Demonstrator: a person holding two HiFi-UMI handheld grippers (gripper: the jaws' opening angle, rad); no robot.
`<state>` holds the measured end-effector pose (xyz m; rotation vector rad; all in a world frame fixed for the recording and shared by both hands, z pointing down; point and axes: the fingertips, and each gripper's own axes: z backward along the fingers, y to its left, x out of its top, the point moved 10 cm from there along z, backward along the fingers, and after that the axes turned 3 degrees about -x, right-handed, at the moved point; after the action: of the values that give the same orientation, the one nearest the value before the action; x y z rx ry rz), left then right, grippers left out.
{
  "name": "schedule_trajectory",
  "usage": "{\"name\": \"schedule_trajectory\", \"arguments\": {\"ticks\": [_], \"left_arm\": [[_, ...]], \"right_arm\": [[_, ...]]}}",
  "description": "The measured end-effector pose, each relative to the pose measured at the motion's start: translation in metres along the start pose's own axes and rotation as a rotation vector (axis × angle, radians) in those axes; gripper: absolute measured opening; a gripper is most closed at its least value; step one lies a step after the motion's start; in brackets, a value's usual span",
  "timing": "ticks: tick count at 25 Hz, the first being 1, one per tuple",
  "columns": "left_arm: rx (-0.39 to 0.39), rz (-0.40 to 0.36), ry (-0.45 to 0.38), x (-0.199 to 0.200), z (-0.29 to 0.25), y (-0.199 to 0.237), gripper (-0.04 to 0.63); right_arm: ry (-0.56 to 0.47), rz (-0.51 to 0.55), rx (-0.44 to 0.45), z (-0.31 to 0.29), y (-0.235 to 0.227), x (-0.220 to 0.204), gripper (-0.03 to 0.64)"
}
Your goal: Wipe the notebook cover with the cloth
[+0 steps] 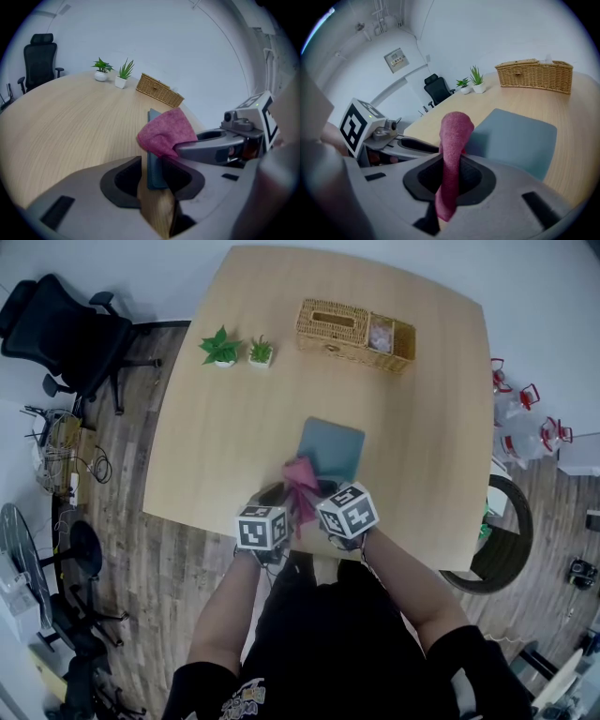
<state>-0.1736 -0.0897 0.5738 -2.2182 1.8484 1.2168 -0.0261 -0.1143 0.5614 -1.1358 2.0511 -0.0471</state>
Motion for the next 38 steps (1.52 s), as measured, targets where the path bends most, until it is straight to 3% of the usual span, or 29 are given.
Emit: {"name": "schedule_trajectory", "arguments": {"ticks": [3,9,38], "left_arm": [[-0.001,-0.001,-0.001,0.0,0.0,0.0,0.129],[-0.019,0.023,0.008,0.001,0.0,0.003,0.121],[-0.048,0.056,0.023,0.002,0.0,0.009,0.11]], "right_arm": [[0.022,0.054,-0.031,-0.006,-0.001,0.007,0.058],[0.034,0.054,-0.067,-0.014,-0.014,0.022,0.058],[-0.047,-0.106,-0.204,-0.035,-0.097,0.092,0.061]]}}
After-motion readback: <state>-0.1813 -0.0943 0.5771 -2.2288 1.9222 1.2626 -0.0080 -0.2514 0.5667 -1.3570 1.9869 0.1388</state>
